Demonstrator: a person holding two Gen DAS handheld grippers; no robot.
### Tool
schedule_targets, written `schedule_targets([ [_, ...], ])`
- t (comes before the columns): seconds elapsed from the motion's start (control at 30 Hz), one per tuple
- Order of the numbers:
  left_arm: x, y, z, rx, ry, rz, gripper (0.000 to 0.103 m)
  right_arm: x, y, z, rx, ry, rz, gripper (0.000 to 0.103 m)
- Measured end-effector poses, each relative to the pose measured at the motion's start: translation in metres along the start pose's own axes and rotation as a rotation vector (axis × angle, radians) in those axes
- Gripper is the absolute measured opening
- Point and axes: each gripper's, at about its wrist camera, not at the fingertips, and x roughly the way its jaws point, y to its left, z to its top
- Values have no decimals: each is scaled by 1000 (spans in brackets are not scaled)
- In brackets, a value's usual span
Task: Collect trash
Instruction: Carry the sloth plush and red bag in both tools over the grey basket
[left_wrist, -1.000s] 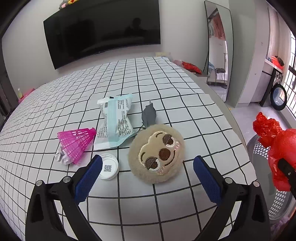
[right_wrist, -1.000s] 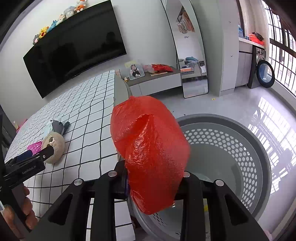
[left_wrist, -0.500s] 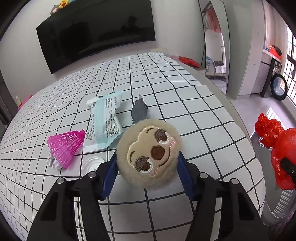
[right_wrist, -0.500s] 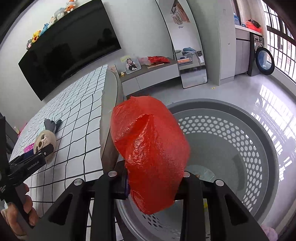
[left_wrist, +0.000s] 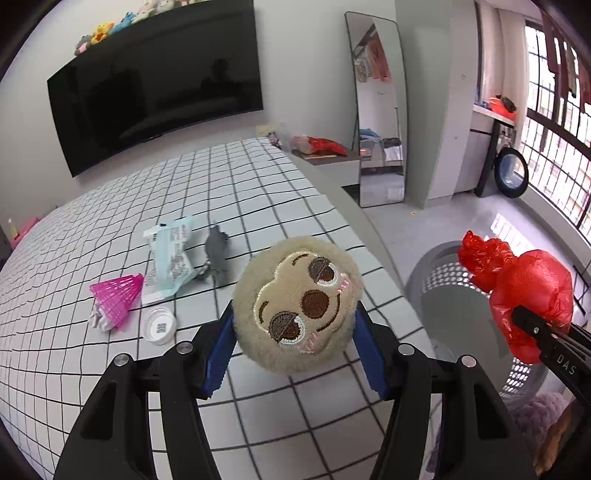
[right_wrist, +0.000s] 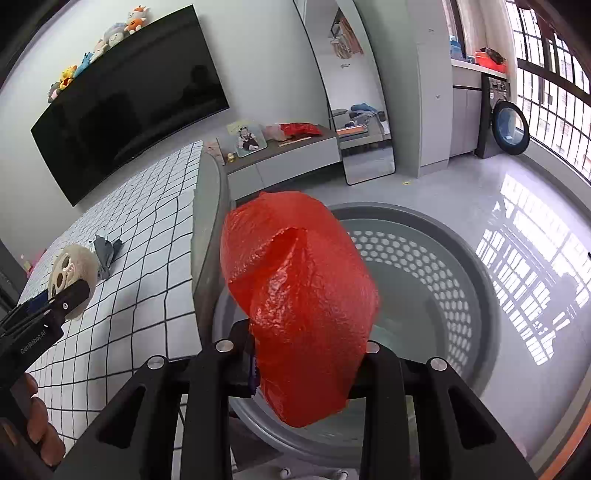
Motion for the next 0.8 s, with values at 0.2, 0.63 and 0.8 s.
schedule_targets([
  [0.2, -6, -55, -3, 92, -8, -129, 58, -25, -41, -14, 65, -14, -66, 29],
  [0.63, 22, -126, -5, 200, 36, -227, 59, -21, -77, -16, 94, -10, -96, 29],
  [0.8, 34, -143, -2, 226, 44, -232, 59, -4, -84, -11, 95, 11, -89, 29],
])
